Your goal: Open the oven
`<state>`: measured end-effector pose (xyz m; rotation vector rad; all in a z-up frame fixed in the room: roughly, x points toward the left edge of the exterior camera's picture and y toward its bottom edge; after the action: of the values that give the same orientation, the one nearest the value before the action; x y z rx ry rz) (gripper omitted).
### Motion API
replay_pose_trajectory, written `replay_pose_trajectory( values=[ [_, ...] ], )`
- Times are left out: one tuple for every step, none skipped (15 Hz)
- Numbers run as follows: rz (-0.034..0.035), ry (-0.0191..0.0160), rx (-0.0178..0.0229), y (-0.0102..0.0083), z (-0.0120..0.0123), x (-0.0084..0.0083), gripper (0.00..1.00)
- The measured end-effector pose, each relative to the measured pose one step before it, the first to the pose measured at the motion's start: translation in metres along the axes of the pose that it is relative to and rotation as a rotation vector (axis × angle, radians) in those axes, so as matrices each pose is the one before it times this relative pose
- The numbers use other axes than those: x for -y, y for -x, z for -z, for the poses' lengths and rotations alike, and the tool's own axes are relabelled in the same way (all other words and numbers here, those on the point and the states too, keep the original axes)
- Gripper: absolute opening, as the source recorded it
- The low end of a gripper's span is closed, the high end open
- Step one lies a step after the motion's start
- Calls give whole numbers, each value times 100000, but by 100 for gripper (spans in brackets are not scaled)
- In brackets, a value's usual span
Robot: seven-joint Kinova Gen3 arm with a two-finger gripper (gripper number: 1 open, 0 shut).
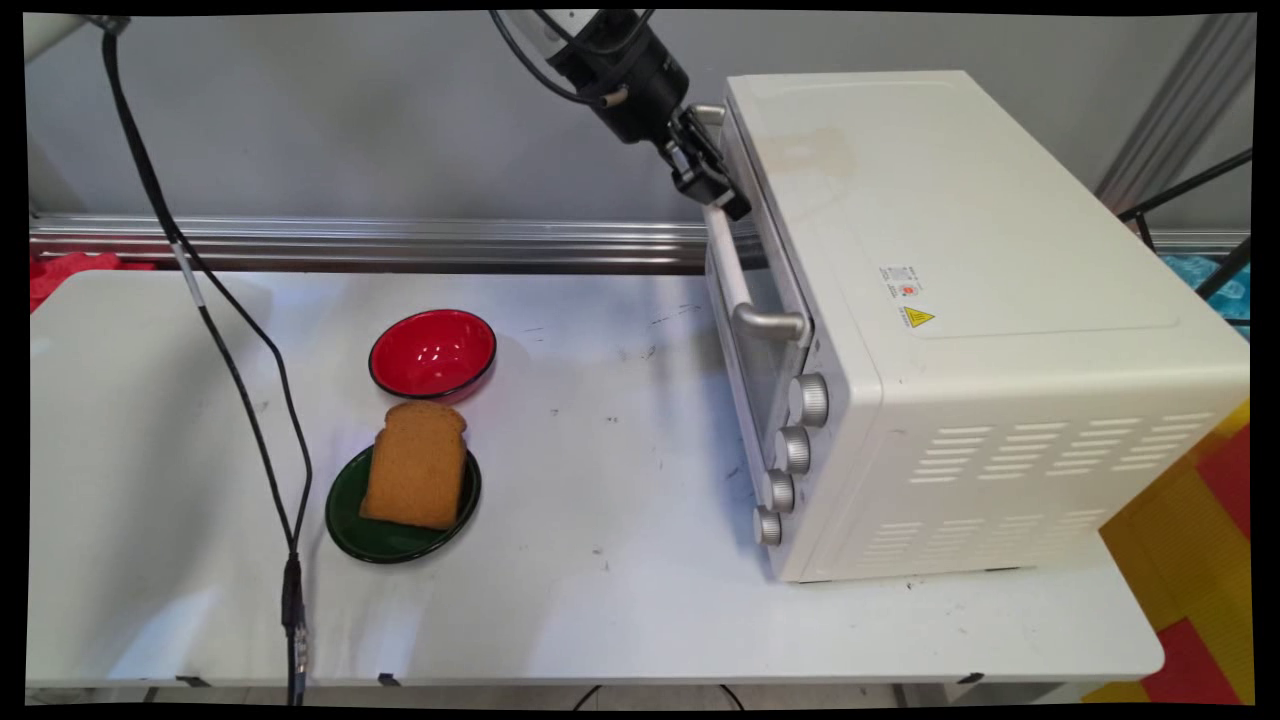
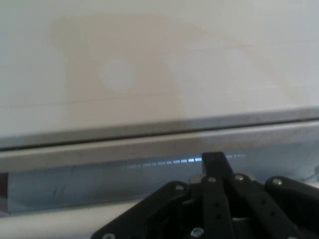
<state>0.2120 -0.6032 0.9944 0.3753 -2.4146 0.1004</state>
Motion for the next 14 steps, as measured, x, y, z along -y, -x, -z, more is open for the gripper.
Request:
replay_pose_trajectory(
  values=[
    [-400, -15, 784, 170, 24, -68, 0],
    [-284, -143, 949, 263, 99, -94, 0],
    [-53, -210, 977, 338, 168, -129, 0],
    [-184, -53, 1307, 395, 171, -151, 0],
    [-60, -169, 1438, 495, 249, -178, 0],
    [97, -244, 1250, 486, 254, -164, 0],
    [76, -183, 1546, 562, 243, -172, 0],
    [198, -181, 1282, 530, 216, -154, 0],
    [54, -10, 1012, 392, 103, -128, 0],
    [200, 16, 938, 512, 124, -138, 0],
    [226, -68, 688, 419, 118, -147, 0],
    [76, 68, 1031, 707, 118, -157, 0],
    [92, -34, 881, 733, 70, -112, 0],
    [35, -48, 693, 521, -26, -31, 0]
  ],
)
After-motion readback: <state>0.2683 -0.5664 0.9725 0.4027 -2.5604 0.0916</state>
